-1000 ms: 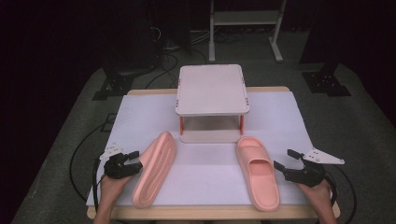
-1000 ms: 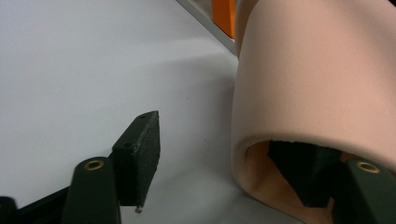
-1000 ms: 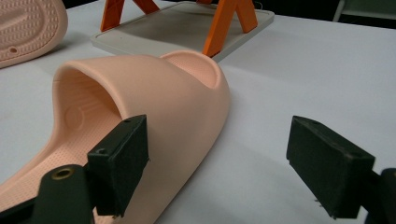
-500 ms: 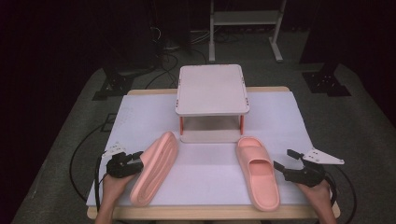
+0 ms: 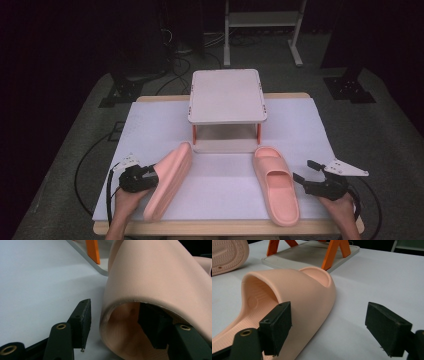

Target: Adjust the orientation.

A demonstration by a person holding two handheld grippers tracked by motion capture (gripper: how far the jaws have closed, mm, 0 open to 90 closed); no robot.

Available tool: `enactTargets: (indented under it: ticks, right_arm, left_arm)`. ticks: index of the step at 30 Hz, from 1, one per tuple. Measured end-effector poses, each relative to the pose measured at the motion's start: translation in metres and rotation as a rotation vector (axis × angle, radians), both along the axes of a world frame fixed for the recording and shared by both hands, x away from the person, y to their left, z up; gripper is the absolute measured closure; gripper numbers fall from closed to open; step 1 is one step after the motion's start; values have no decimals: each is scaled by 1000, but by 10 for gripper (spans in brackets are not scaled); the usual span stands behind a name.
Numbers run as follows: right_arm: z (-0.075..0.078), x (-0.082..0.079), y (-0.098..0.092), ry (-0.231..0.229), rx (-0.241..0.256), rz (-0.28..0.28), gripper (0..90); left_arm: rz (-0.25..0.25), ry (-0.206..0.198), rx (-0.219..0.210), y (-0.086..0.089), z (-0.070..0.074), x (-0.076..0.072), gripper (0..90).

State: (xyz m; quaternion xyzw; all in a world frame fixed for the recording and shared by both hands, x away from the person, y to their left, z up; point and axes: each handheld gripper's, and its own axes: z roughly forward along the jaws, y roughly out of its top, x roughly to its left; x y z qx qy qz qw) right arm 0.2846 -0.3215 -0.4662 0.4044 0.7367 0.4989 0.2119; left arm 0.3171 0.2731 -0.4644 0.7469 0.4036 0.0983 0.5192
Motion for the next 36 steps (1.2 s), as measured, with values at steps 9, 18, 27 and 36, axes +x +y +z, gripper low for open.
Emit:
enactTargets:
  ticks: [9, 18, 27, 36]
  right_arm:
    - [0, -1, 0, -1, 4, 2, 209]
    - [0, -1, 1, 0, 2, 5, 211]
    - [0, -1, 1, -1, 1, 5, 211]
    - [0, 0, 1, -1, 2, 6, 212]
  left_arm:
    - [-20, -7, 0, -5, 1, -2, 442]
    - [-41, -24, -1, -9, 3, -6, 436]
    - [-62, -37, 24, -13, 4, -6, 422]
    - [-67, -38, 31, -13, 4, -7, 408]
